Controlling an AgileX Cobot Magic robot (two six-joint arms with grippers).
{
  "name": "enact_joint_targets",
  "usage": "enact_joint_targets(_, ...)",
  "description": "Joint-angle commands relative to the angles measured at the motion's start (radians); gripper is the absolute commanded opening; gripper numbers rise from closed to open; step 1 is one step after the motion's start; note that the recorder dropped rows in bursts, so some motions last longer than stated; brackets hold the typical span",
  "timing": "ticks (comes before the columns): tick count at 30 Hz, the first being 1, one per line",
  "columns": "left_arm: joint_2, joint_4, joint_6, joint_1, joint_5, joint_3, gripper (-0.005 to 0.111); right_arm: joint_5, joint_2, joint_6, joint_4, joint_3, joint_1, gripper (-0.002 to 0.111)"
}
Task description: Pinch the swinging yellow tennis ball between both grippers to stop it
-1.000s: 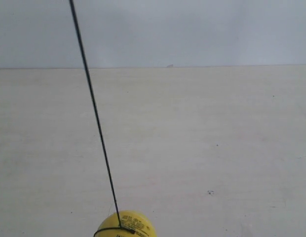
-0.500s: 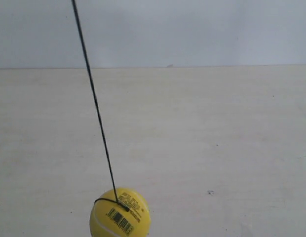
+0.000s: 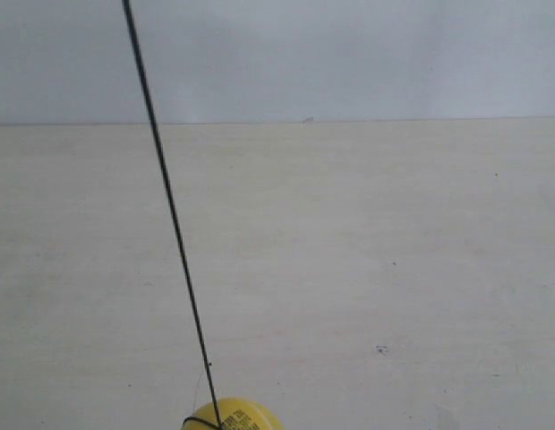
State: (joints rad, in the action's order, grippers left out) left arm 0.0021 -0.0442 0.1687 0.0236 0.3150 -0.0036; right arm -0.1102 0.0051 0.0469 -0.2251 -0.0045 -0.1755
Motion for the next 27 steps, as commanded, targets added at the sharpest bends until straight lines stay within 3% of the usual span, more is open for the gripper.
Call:
enact_joint_targets(1,-0.002,0.003,0.004,0.003,-0.005,0.004,0.005,0.161,-0.005,0.066,0.049,0.004,0.006,0.0)
enact_joint_targets(6,-0.002,0.003,0.004,0.003,-0.005,0.004,0.005,0.339,-0.005,0.06,0.18,0.004,0.006,0.0)
enact_joint_targets(12,-0.002,0.003,0.004,0.003,-0.005,0.004,0.005,0.347,-0.005,0.055,0.218,0.004,0.007,0.0)
enact_joint_targets(17,-0.002,0.003,0.004,0.003,-0.005,0.004,0.005,0.434,-0.005,0.053,0.225,0.004,0.117,0.0)
enact_joint_targets(27,-0.002,0.003,0.004,0.003,-0.005,0.004,0.005,0.44,-0.005,0.002,0.243,0.004,0.165,0.0)
